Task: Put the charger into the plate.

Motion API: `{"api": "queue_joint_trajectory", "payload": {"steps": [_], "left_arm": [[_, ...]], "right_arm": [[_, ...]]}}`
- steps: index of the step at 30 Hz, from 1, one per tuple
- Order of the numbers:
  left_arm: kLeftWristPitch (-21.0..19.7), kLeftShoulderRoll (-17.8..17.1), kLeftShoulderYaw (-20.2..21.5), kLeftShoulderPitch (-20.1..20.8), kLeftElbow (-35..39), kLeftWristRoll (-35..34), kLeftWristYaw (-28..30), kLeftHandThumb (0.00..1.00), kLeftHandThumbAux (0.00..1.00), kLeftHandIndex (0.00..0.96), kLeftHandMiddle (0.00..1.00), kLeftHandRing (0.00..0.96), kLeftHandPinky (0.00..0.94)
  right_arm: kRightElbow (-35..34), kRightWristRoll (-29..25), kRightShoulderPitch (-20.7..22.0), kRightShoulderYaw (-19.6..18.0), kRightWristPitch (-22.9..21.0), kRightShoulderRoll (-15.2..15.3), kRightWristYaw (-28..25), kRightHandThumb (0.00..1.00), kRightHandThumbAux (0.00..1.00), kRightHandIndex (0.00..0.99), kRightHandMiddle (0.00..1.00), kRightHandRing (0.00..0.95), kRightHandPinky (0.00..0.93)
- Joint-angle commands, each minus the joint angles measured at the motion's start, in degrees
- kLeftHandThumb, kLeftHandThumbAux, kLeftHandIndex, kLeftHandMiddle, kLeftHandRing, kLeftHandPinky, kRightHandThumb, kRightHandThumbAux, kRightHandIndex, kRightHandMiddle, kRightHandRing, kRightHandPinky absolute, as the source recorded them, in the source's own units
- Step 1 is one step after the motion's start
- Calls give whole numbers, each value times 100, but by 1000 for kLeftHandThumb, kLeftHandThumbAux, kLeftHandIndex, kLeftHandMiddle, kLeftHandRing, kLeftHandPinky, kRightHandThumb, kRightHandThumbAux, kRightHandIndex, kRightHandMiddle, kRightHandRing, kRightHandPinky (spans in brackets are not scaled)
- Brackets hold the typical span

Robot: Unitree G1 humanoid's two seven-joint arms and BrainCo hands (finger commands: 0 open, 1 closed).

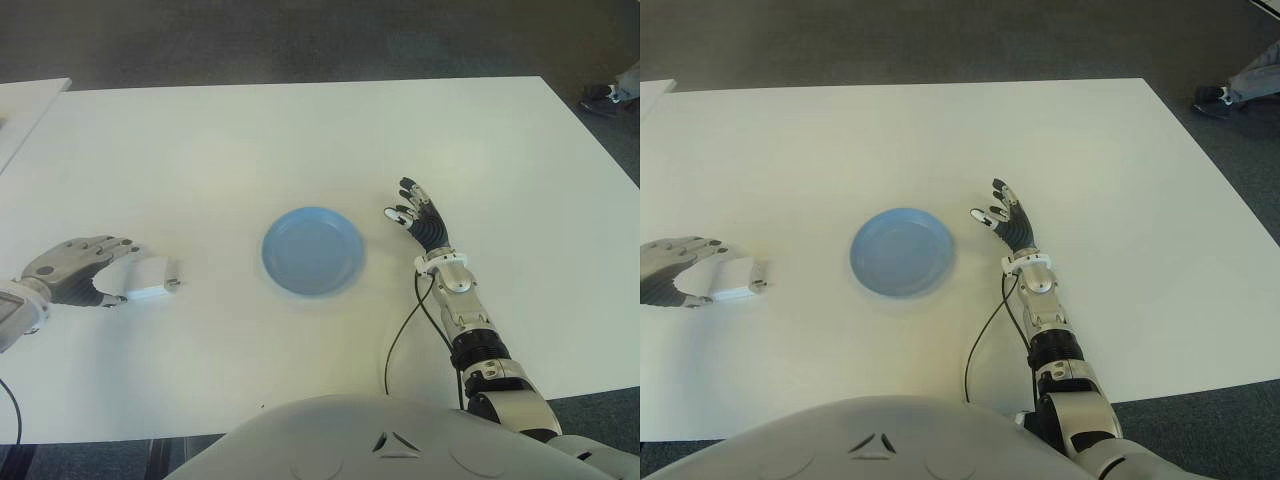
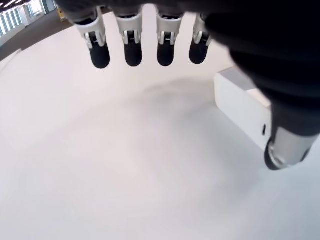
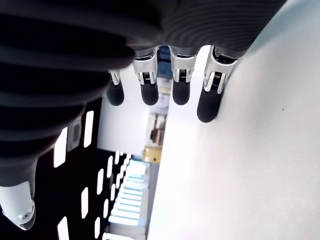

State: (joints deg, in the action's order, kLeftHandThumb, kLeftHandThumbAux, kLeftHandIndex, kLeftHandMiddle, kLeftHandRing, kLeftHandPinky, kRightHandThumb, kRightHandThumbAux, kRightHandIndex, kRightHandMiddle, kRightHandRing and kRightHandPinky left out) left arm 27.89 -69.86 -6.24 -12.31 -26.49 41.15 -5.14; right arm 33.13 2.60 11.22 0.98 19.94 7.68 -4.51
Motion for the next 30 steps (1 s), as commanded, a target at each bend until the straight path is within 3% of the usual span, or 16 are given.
{"api": "queue_joint_trajectory", "payload": {"steps": [1,30], "left_arm": [[131,90,-127,40,-158,59,21,449,570,0,0,0,19],[510,71,-429,241,-683,201,-109,322,589,0,0,0,2]], "right_arm": [[94,48,-118,57,-237,-69,-25,82,584,0,32,65,136],[96,197,-38,141,-381,-76,130,72,598,0,35,69,138]]}}
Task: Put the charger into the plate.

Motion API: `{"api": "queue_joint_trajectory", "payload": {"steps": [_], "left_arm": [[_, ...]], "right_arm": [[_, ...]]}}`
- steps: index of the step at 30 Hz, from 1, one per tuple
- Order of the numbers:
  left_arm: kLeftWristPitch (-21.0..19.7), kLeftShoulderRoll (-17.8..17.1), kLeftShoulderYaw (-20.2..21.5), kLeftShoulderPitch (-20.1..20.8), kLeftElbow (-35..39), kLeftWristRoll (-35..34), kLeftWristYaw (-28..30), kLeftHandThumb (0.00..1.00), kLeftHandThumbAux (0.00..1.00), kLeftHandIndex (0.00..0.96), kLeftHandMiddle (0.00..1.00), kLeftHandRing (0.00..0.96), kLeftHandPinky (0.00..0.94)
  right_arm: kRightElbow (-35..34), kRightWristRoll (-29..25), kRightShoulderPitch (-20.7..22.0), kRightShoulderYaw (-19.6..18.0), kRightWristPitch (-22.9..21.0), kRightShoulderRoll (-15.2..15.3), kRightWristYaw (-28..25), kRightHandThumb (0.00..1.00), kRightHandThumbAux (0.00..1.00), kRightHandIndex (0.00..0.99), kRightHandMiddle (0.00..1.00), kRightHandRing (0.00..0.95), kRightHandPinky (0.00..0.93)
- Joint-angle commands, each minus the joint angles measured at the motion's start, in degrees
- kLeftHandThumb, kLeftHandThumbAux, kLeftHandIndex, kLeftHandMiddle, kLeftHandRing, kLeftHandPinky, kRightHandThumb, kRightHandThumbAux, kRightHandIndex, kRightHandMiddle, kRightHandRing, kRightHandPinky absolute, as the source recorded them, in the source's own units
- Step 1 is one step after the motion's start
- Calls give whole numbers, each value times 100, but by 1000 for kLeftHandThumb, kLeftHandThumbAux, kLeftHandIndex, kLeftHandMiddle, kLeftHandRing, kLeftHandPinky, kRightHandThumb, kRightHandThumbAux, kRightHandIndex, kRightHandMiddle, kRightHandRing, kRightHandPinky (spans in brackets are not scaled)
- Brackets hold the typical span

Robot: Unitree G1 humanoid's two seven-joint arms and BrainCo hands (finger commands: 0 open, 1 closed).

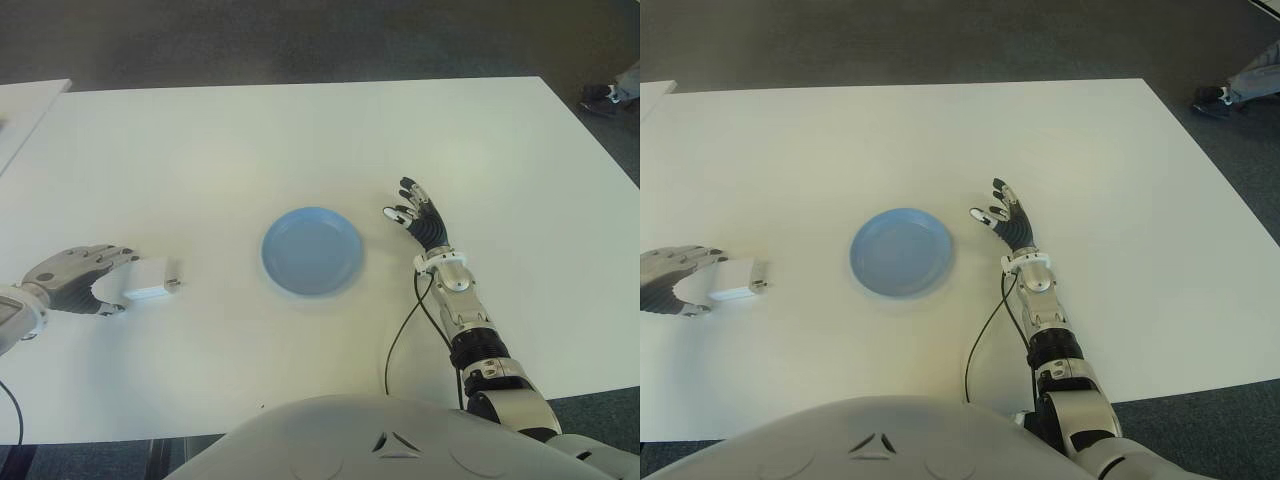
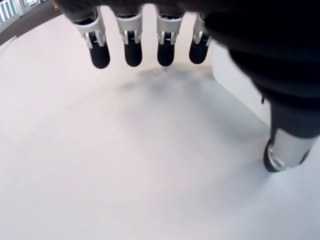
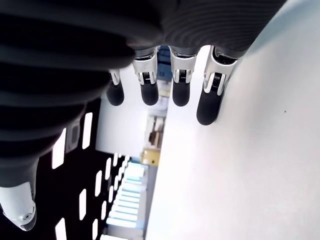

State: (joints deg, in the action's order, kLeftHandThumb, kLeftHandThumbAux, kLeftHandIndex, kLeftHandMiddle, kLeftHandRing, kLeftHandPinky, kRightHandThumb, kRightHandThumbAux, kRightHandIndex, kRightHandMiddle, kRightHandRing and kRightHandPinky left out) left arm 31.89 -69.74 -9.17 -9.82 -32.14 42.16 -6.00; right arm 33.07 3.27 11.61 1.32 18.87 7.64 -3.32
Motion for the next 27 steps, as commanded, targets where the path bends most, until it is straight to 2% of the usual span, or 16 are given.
{"api": "queue_joint_trajectory", "payload": {"steps": [1,8,17,21,27], "left_arm": [[125,57,-143,-2,-130,100,-29,320,590,0,0,0,2],[292,57,-179,24,-227,76,-58,304,589,0,0,0,3],[480,95,-166,-1,-263,11,-114,254,639,0,0,0,9],[420,61,-32,-254,174,-122,-32,266,641,0,0,0,11],[245,177,-47,-243,256,-17,-117,302,626,0,0,0,20]], "right_arm": [[100,136,-75,111,-280,-74,19,72,600,0,36,70,140],[73,286,-77,171,-314,-66,124,70,620,0,33,71,144],[46,413,-102,236,-353,-10,180,105,634,0,22,63,146],[83,391,-111,191,-320,75,137,124,642,0,22,62,137],[223,344,-56,145,-263,190,64,138,651,0,22,59,130]]}}
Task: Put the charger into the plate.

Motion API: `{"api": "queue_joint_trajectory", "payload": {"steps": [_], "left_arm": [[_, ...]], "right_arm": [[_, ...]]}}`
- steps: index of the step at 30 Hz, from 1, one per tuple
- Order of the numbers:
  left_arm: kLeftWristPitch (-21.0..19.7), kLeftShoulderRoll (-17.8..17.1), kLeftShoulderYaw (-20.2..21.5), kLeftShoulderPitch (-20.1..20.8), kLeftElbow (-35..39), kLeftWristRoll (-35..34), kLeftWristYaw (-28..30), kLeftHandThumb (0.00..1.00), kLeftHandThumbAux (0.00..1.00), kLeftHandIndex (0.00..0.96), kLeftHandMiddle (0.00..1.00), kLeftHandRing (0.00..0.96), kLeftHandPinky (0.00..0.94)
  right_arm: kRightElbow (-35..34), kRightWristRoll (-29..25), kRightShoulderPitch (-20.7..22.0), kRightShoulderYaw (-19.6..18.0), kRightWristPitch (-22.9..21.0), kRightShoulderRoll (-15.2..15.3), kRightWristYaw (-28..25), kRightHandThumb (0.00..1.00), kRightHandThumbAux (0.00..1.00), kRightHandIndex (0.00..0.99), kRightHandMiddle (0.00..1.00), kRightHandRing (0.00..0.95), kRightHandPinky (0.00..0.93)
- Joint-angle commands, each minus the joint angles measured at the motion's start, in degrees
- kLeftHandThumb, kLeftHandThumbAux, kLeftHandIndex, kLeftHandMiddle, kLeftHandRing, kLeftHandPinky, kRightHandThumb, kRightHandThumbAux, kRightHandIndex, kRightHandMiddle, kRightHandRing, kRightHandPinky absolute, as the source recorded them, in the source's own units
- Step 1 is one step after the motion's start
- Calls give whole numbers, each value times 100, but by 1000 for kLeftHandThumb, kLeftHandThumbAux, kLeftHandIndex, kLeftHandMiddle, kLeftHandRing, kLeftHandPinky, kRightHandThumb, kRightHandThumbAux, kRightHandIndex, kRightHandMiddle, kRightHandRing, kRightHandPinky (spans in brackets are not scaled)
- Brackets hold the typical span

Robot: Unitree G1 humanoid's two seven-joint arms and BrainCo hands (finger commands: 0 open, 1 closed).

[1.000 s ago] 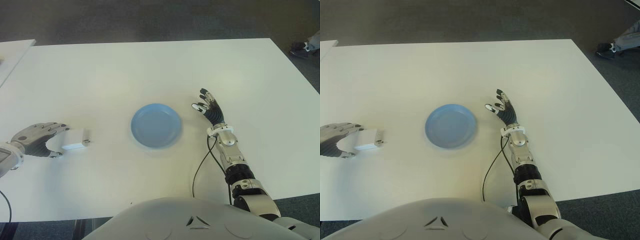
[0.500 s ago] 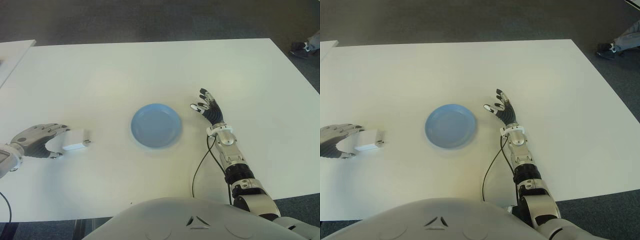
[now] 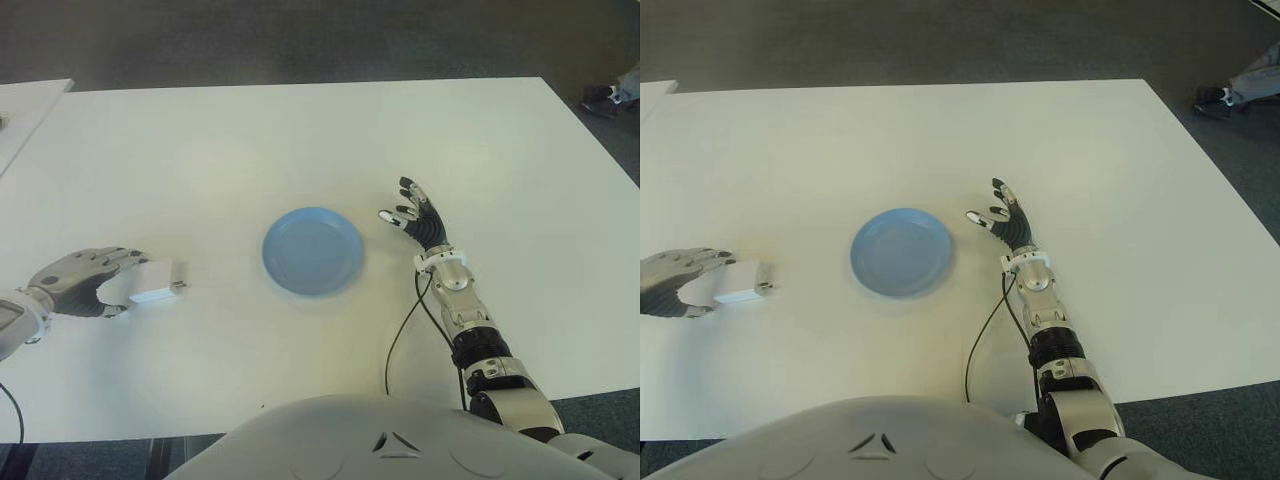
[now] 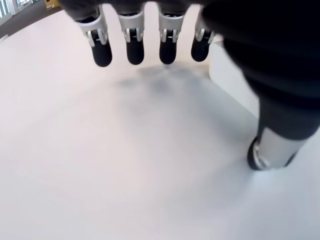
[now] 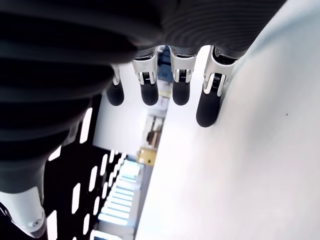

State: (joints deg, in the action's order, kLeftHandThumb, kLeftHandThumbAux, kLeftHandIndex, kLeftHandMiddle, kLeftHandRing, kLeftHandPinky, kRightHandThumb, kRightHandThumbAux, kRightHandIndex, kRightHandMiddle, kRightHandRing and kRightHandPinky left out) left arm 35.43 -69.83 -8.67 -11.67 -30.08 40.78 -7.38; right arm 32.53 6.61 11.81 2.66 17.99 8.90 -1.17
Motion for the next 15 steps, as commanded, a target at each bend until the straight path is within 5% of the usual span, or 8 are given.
{"api": "queue_joint_trajectory", "payload": {"steps": [1,5,15], "left_arm": [[-131,227,-139,2,-22,171,-11,306,620,0,0,0,20],[-169,530,-620,686,-1056,781,-645,312,595,0,0,0,10],[-104,672,-754,889,-1301,581,-838,363,537,0,0,0,19]], "right_arm": [[298,0,-69,2,-162,80,-165,139,650,0,21,58,128],[444,-67,-30,-62,-52,132,-216,134,649,0,19,56,130],[843,-115,85,-170,312,232,-325,121,648,0,35,79,159]]}}
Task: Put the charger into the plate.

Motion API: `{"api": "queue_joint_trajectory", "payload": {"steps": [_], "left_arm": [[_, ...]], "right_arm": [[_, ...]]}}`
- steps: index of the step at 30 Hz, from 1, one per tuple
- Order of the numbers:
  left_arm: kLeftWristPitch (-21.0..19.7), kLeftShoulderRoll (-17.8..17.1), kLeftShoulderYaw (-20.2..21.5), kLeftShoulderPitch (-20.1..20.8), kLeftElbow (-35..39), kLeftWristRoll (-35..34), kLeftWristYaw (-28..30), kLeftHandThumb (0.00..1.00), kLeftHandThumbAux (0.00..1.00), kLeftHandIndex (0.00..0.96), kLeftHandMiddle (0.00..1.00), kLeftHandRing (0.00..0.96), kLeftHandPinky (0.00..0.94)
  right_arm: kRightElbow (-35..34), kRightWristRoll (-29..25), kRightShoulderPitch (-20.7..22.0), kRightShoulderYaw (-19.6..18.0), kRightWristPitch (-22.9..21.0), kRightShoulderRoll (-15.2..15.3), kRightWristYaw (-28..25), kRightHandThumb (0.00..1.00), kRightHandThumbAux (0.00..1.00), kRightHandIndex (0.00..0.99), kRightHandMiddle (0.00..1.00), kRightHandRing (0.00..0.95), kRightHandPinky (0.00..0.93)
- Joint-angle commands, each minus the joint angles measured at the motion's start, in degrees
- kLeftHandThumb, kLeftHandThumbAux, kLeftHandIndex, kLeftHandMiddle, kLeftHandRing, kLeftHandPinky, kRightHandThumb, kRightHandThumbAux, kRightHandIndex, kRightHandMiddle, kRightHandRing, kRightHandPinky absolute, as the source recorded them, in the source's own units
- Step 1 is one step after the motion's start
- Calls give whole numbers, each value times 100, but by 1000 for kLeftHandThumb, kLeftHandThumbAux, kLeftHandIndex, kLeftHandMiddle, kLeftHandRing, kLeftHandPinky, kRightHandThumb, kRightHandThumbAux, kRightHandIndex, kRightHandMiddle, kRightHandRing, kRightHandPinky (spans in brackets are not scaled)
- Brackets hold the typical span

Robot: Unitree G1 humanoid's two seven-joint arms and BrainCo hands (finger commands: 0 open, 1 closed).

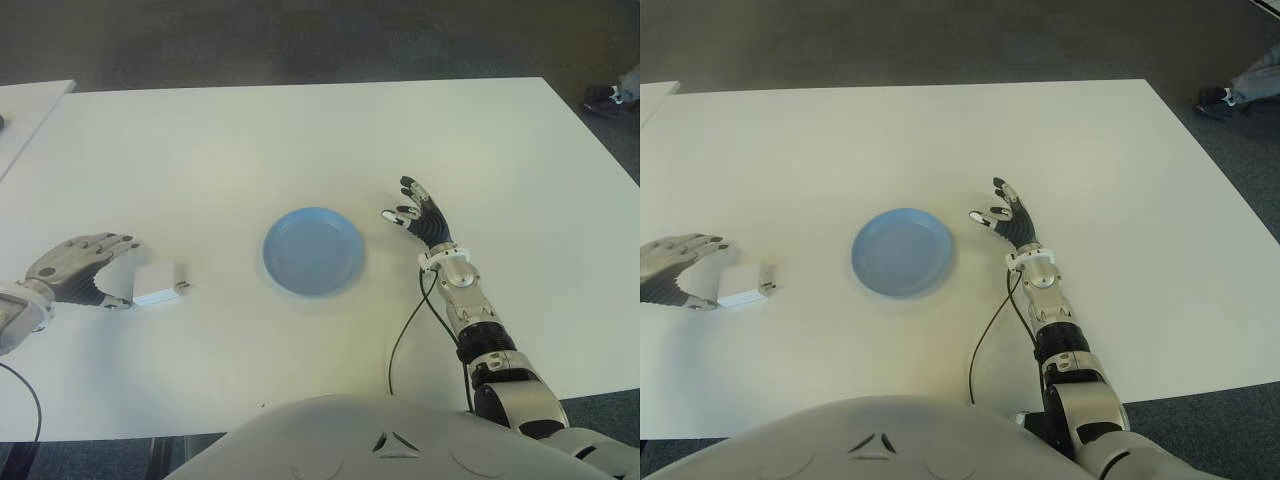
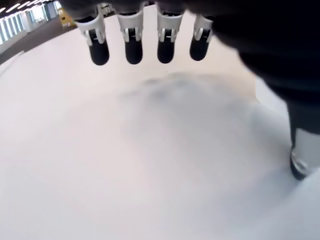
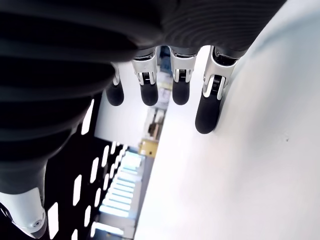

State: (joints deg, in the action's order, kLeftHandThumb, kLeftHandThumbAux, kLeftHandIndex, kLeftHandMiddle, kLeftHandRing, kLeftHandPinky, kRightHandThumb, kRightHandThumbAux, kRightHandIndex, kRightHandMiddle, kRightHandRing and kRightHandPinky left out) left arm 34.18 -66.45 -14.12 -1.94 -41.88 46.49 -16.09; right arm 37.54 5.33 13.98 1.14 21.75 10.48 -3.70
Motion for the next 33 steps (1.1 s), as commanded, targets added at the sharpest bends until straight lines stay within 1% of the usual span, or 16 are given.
{"api": "queue_joint_trajectory", "payload": {"steps": [1,3,5,10,23,27,33], "left_arm": [[4,348,-212,-80,-129,-12,32,360,542,0,0,0,22],[-33,369,-218,-82,-122,-32,22,357,546,0,0,0,24],[-54,390,-216,-79,-117,-62,31,327,573,0,0,0,23],[-89,425,-221,-79,-94,-137,69,278,603,0,0,0,21],[-210,465,-183,-159,-23,-323,157,193,628,0,0,0,17],[-271,469,-142,-207,37,-458,262,146,637,0,0,0,10],[-339,460,-84,-281,135,-647,433,109,643,0,0,0,5]], "right_arm": [[370,17,-127,-18,-22,85,-79,123,647,0,38,82,162],[424,24,-117,-21,45,108,-92,125,646,0,41,85,164],[483,29,-101,-23,101,130,-104,131,641,0,43,88,165],[620,27,-69,-29,228,163,-120,137,636,0,44,87,161],[799,31,-40,-36,417,178,-100,151,628,0,40,79,150],[811,35,-47,-35,439,179,-90,155,630,0,40,79,154],[789,27,-66,-38,437,167,-80,156,636,0,39,80,160]]}}
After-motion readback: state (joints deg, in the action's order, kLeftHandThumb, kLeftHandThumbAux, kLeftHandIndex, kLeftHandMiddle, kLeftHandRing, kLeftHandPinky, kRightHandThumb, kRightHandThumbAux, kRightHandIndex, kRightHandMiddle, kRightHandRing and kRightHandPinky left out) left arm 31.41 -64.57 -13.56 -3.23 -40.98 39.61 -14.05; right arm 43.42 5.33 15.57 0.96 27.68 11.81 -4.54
